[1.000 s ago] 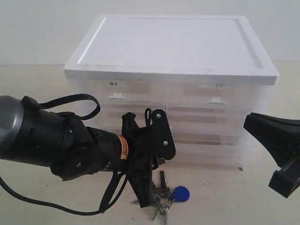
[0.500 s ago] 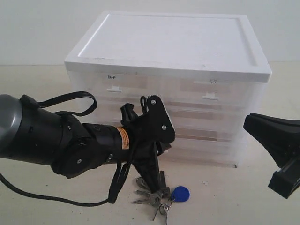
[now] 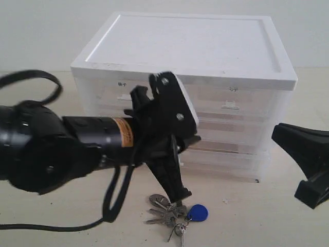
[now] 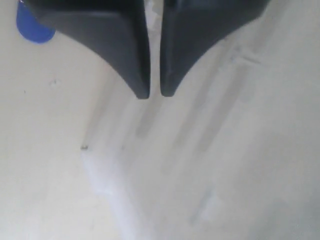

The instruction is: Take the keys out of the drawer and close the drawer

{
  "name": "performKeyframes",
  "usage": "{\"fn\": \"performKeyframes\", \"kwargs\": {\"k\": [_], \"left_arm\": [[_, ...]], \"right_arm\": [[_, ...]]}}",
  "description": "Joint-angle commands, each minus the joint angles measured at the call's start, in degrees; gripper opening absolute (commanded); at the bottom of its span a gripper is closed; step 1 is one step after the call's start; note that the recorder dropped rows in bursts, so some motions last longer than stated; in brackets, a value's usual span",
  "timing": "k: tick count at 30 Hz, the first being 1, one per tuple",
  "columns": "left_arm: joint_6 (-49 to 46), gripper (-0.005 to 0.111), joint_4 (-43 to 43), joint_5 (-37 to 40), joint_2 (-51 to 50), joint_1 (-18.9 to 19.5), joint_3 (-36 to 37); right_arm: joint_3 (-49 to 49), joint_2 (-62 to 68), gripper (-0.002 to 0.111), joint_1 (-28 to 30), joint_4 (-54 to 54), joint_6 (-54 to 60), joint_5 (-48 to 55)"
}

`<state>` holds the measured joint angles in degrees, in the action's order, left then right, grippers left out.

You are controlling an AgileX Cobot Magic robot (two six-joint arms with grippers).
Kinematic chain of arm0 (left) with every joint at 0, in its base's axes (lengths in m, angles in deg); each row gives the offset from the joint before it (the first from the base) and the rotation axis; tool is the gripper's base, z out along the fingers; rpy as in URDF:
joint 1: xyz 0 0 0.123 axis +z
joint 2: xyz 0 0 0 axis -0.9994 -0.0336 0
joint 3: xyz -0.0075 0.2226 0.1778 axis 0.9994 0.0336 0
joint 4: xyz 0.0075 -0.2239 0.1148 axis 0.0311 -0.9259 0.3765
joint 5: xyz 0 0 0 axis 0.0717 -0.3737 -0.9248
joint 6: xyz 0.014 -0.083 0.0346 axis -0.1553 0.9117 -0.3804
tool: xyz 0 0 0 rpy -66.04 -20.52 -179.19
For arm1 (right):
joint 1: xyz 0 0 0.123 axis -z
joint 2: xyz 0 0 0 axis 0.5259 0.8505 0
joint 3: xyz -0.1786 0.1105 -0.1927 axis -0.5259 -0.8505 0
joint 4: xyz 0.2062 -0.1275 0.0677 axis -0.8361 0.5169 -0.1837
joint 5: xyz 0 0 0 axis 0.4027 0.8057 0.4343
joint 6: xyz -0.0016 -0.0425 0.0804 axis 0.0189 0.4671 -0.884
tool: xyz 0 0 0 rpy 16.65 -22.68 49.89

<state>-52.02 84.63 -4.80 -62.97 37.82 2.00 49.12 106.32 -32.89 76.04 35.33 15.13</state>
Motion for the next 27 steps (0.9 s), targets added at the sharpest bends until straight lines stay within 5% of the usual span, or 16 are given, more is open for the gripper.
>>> {"fn": "performKeyframes", "kwargs": {"k": [1, 4, 7, 9, 11, 14, 17, 19, 23, 27], "left_arm": [[-2.4, 0.004, -7.3, -3.0, 10.6, 2.8, 4.0], [-7.3, 0.004, -18.2, -8.6, 16.1, 8.2, 6.5], [-18.1, 0.004, -38.4, -17.9, 18.7, 17.6, 8.3], [-13.9, 0.004, -40.1, -15.2, 16.3, 25.5, 7.5], [0.3, 0.004, -31.2, -8.8, 12.5, 32.4, 5.5], [38.8, 0.004, 2.5, -0.1, 7.7, 39.2, -0.6], [79.0, 0.004, 43.5, -7.3, 2.5, 39.6, -5.2], [92.9, 0.004, 56.6, -13.6, -0.8, 39.6, -6.5], [94.1, 0.004, 60.0, -14.7, -2.1, 39.6, -5.3], [95.8, 0.004, 62.6, -19.9, 1.7, 39.6, 1.2]], "right_arm": [[0.3, 0.1, 0.000, 0.0, -13.3, 5.2, 9.1], [0.3, 0.1, 0.000, 0.0, -24.9, 11.4, 11.1], [3.8, 0.1, 0.000, 0.0, -33.7, 17.3, 18.1], [10.1, 2.5, 0.000, 0.0, -34.1, 18.5, 27.3], [15.7, 6.9, 0.000, 0.0, -33.6, 18.9, 32.1], [24.2, 15.0, 0.000, 0.0, -31.1, 18.5, 38.2], [28.5, 21.1, 0.000, 0.0, -26.5, 15.2, 38.1], [28.6, 21.9, 0.000, 0.0, -15.7, 4.3, 34.4], [28.3, 21.9, 0.000, 0.0, 7.4, -14.2, 19.6], [28.3, 21.9, 0.000, 0.0, 9.1, -14.9, 18.9]]}}
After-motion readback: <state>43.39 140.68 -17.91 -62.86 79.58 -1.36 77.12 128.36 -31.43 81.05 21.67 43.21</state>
